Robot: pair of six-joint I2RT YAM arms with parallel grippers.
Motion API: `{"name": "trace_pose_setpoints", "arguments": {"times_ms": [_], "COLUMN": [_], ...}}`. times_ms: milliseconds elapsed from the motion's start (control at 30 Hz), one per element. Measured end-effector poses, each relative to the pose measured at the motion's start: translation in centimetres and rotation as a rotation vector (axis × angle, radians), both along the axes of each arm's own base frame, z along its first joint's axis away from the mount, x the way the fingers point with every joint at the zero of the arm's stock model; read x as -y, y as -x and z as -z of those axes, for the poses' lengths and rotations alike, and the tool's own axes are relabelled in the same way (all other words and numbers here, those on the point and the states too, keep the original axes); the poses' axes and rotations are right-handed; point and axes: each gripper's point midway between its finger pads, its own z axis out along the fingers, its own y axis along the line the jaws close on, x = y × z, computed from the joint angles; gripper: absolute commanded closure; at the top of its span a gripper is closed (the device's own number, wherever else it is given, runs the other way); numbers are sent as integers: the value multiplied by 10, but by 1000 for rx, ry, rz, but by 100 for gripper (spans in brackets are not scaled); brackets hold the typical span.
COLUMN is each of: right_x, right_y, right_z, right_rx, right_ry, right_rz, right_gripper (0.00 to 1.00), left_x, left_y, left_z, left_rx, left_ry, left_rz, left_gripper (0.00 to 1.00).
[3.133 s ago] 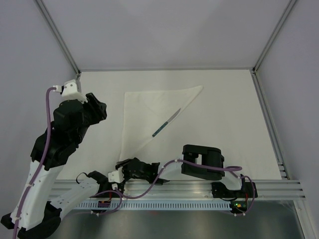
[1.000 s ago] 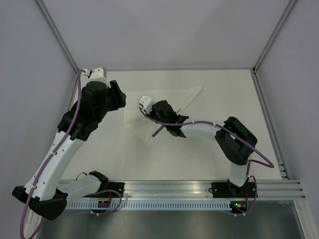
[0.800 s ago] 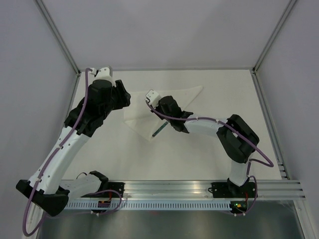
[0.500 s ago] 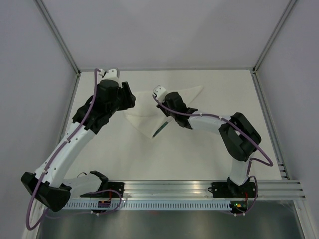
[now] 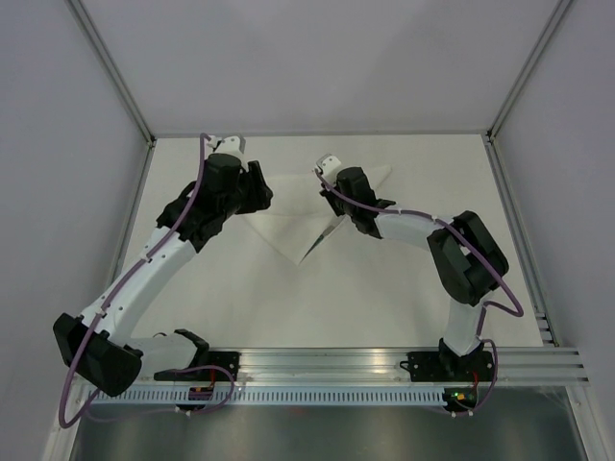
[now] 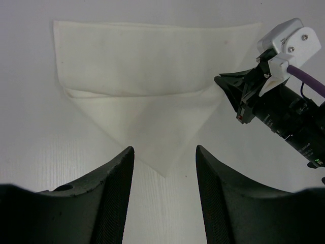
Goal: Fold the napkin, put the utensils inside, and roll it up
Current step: Fold the napkin
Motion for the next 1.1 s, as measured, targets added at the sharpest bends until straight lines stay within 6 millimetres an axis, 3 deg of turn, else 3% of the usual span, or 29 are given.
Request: {"name": "trace_pose_setpoints", "arguments": {"times_ms": [300,933,1100], "right_x": [17,33,38], "right_y": [-3,1,0], "right_z": [31,65,72], "right_rx": [-86,-204,-257], "right_ry": [9,-15,-40], "right_rz": [30,72,99], "right_gripper": [100,100,82], "left_x": [9,20,22], "left_y": [-6,-12,-13], "left_z": [16,42,44], "left_rx": [-25,-79,-79], "left_ry": [5,-3,4], "left_rz": [26,54,64], "left_gripper": [43,43,43]}}
